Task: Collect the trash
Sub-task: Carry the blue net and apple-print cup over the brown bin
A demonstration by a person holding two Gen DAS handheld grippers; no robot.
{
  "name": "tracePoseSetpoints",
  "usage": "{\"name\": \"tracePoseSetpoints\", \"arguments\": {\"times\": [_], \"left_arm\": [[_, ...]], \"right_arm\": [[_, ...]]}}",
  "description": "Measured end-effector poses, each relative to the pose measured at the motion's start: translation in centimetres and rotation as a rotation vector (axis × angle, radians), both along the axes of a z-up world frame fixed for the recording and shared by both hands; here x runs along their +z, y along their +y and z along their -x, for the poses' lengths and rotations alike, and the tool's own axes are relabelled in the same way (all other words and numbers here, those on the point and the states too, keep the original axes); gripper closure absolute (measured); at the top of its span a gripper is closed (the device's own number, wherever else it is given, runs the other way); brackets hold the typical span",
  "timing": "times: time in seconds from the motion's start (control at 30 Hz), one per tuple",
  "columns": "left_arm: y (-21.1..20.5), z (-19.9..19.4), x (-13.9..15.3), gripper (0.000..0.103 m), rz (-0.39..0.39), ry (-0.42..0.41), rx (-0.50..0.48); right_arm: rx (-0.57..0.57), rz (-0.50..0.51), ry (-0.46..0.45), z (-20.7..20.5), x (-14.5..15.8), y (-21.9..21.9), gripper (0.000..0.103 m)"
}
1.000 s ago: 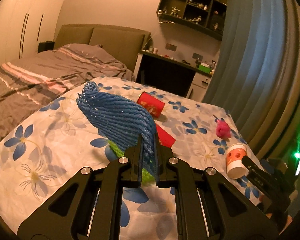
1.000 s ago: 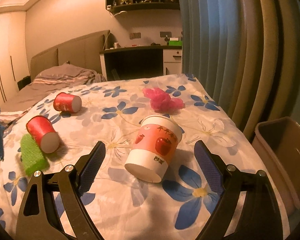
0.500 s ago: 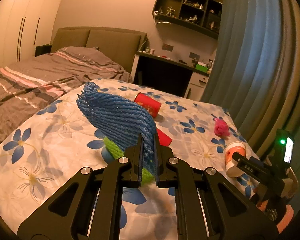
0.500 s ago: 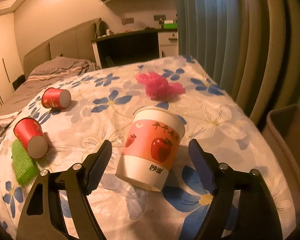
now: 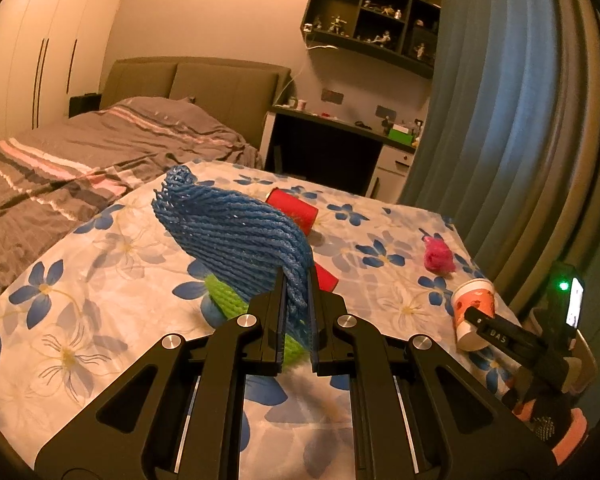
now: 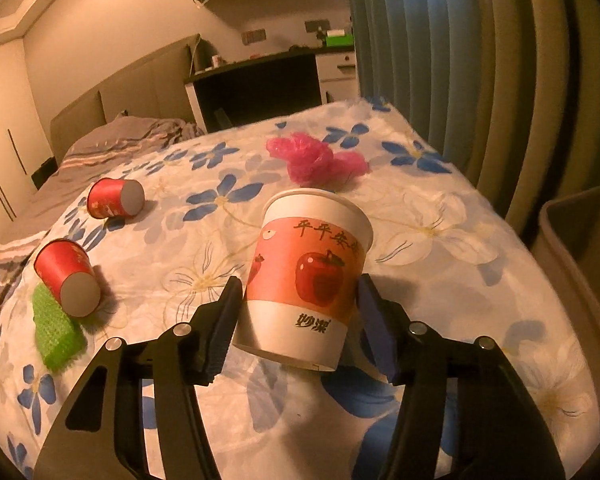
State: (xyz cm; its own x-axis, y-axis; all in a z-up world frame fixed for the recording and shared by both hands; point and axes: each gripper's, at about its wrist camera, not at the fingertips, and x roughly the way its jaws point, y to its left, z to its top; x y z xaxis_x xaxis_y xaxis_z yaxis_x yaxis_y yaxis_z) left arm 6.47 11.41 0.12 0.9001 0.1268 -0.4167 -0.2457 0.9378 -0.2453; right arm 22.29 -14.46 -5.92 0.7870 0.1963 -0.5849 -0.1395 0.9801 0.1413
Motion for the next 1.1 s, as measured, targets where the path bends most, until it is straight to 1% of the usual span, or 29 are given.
{"name": "tracePoseSetpoints", "arguments": {"times": [0.3,0.63,0.9,1.1], "left_arm": [[-1.7,0.0,0.5,0.095,-0.013,0.002,-0.037],[-5.5,0.0,1.2,0.095,-0.050,-0.005,-0.108],[-8.8,-0.5,1.6,0.095,-0.075,-0.007,-0.178],[-12.2,-1.5,1.8,0.095,-0.097,-0.004,-0.252]], "right_arm": [[0.015,-0.057,-0.069,3.8,1.7,-2.5,0.046],[0.051,-0.066,-0.161,7.9,3.7,-4.3,0.046],[0.034,-0.077,-0.201,9.5,4.5,-6.7,0.046],[0.002,-0.083,-0.223,10.1,4.8,-8.6,0.046]]}}
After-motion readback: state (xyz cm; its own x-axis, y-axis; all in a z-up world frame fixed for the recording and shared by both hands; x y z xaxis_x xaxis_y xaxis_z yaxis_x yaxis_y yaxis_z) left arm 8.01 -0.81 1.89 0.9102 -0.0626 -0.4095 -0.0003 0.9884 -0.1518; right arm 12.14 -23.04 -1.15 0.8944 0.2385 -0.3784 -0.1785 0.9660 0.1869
